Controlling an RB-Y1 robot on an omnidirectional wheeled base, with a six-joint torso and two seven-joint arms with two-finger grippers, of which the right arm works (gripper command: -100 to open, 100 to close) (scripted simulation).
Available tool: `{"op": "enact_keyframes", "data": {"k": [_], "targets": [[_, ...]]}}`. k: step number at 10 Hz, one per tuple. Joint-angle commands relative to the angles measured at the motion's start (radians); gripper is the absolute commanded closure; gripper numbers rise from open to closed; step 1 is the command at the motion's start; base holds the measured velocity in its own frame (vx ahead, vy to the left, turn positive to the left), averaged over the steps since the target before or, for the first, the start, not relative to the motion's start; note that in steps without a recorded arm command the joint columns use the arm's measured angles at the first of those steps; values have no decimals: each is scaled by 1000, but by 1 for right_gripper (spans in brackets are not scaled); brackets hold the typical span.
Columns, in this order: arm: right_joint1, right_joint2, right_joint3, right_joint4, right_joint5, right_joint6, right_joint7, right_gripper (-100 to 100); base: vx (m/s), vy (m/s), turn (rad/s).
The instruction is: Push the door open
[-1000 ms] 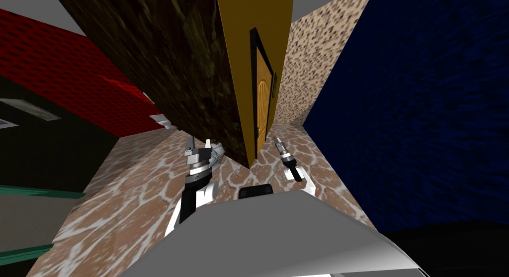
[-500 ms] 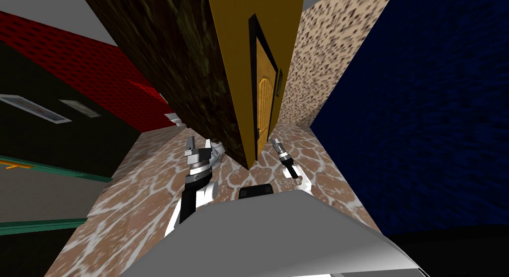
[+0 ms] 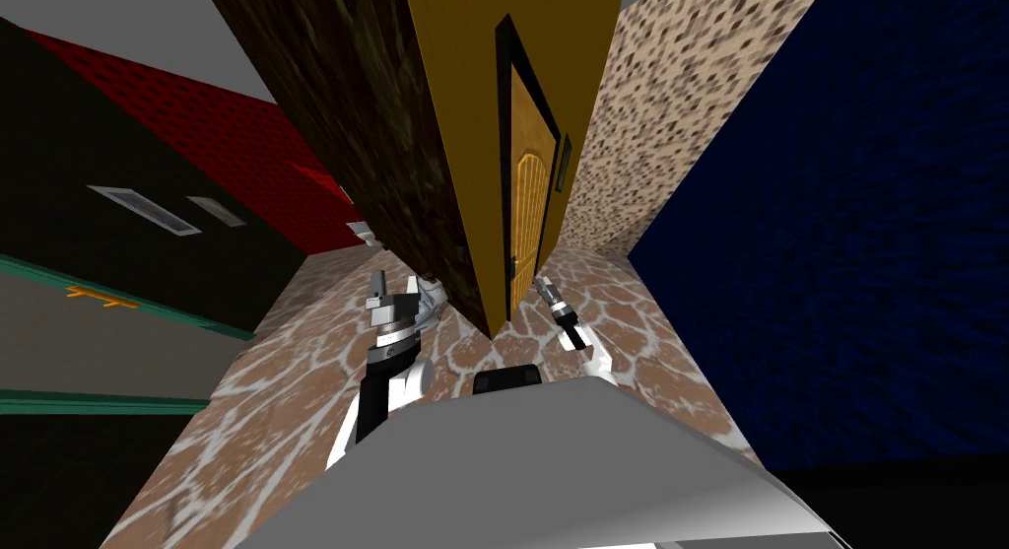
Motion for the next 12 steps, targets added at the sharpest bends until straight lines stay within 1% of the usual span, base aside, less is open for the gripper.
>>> {"op": "enact_keyframes", "data": {"k": [1,2,3,4,6,9,10,12], "targets": [[-19,3,-4,34,28,-2,20,-100,93,-168,203],[-37,5,-8,65,54,-3,38,-100,93,-166,187],[-45,6,-10,81,67,-4,46,-100,72,-153,155],[-63,8,-14,112,93,-6,63,-100,69,-195,204],[-79,12,-18,143,118,-7,80,-100,70,-153,121],[-105,17,-23,189,156,-10,105,-100,43,-113,114],[-121,21,-27,218,181,-11,121,-100,75,-127,200],[-137,26,-31,247,205,-13,136,-100,43,-151,120]]}}
